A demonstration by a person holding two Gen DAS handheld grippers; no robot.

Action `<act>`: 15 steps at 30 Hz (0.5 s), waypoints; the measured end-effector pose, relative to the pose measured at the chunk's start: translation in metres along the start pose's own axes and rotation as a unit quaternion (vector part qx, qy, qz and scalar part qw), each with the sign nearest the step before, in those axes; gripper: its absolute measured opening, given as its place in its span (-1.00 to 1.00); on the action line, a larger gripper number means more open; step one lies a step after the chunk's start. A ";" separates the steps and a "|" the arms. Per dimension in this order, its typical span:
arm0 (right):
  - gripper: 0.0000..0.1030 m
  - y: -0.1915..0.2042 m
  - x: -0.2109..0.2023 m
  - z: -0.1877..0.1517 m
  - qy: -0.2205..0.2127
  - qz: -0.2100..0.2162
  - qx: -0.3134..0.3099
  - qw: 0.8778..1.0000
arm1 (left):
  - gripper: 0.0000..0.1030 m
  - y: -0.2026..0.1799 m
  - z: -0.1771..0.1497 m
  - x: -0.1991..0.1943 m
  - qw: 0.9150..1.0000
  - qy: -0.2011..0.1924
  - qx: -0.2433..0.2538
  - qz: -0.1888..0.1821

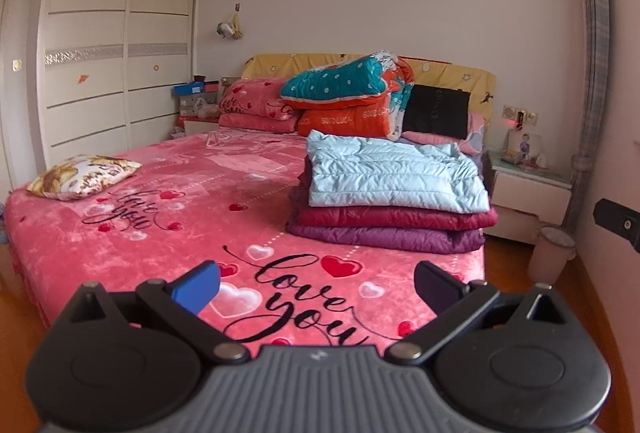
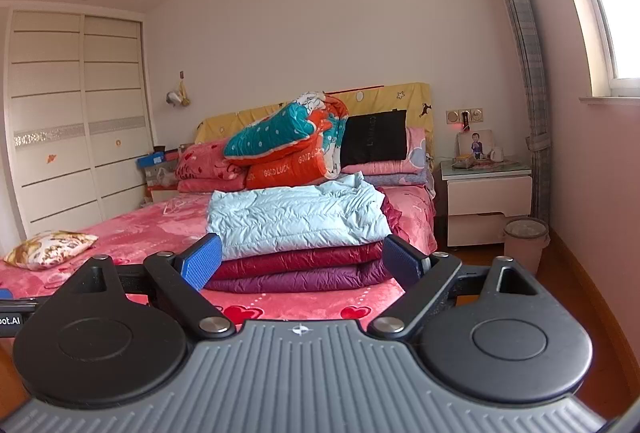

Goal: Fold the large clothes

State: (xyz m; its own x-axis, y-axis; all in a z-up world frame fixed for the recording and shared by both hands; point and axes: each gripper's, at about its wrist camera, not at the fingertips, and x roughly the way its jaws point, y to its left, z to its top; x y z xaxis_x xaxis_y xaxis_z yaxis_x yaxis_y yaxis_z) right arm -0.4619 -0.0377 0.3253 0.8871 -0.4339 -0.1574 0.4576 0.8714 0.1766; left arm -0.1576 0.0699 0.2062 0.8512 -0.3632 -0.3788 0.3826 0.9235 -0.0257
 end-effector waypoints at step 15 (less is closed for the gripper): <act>1.00 0.001 0.011 -0.004 0.013 0.006 -0.017 1.000 | 0.99 -0.003 -0.008 0.007 1.000 0.010 0.005 0.017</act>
State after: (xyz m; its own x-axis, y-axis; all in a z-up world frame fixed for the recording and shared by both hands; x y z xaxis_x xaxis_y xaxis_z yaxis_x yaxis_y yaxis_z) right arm -0.4522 -0.0404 0.3197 0.8903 -0.4178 -0.1812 0.4444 0.8840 0.1449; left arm -0.1554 0.0659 0.1965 0.8569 -0.3283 -0.3975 0.3568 0.9342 -0.0024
